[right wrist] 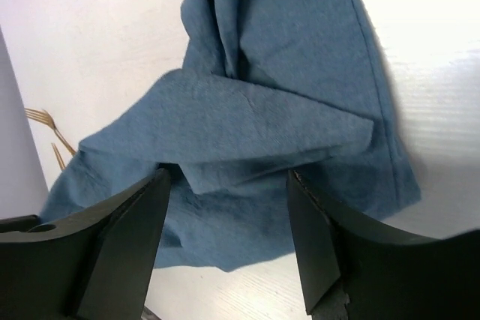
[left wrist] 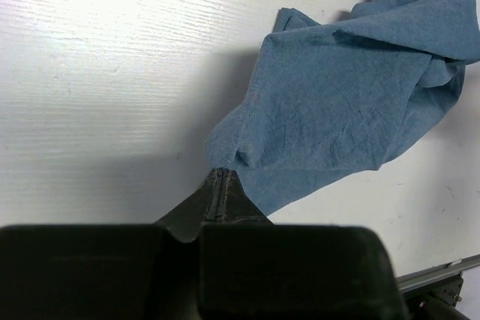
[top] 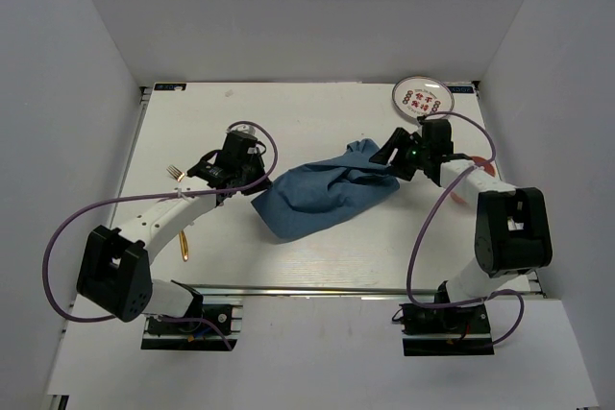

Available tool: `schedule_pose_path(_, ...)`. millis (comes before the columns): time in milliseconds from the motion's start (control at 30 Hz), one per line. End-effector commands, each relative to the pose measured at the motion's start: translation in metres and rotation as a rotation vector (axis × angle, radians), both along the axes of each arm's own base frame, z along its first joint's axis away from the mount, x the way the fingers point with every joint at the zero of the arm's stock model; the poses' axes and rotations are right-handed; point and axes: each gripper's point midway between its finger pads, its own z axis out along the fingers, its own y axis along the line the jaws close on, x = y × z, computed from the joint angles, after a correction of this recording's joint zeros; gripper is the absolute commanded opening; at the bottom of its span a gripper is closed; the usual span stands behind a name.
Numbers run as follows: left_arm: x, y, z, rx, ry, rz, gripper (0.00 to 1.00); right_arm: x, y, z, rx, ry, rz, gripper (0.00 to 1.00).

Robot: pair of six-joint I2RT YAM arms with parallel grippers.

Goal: Set the dinner table for one person

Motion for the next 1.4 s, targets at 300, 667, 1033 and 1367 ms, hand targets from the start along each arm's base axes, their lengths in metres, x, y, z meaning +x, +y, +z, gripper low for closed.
schedule_pose_path(300, 0.003, -0.005, 0.025, -0.030, -0.064, -0.037, 0.00, 0.014, 0.006, -0.007, 0.106, 0.033, -0.082, 0.67)
schedule_pose_path(667, 0.003, -0.007, 0.032, -0.042, -0.100, -0.057, 0.00, 0.026, 0.001, -0.025, 0.121, 0.071, -0.122, 0.64)
schedule_pose_path(1033, 0.003, -0.013, 0.043, -0.081, -0.150, -0.092, 0.00, 0.045, -0.007, -0.022, 0.140, 0.076, -0.174, 0.13)
schedule_pose_path(1367, 0.092, 0.014, 0.131, 0.092, -0.345, 0.123, 0.00, 0.107, -0.002, 0.132, 0.084, -0.181, -0.085, 0.00)
